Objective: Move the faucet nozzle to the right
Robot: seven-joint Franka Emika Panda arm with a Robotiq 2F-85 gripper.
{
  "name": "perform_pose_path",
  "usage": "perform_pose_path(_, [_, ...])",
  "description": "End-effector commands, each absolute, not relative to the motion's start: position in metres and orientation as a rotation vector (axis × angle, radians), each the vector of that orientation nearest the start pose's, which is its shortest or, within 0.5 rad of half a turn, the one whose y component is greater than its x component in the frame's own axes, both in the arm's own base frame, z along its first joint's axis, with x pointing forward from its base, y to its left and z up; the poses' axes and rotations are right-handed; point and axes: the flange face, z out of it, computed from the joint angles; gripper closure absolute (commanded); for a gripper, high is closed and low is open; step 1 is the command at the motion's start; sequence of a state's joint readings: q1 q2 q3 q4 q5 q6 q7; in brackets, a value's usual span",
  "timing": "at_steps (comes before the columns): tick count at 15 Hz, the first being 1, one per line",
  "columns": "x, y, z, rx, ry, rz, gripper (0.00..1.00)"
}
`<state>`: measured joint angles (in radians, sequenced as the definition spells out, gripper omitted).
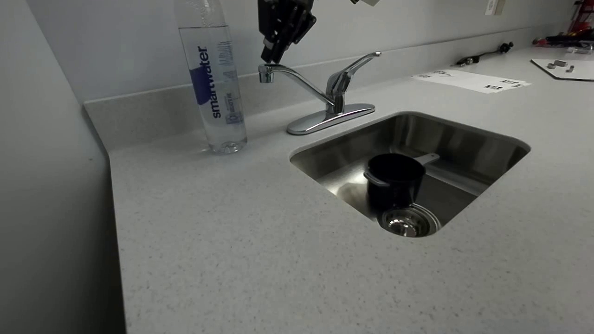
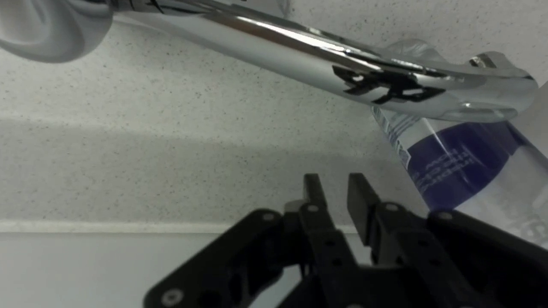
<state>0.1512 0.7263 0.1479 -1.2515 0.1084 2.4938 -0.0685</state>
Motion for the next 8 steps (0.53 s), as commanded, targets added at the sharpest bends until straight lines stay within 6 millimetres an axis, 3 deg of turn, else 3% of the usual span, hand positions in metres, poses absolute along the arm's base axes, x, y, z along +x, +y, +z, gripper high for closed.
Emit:
perform_pose_path(1, [0.771,0.21,0.389,-2.788,-0.305,-0.704,1.0])
perform_pose_path(8, [0.757,0.231,0.373,-2.749,-0.321,-0.527,1.0])
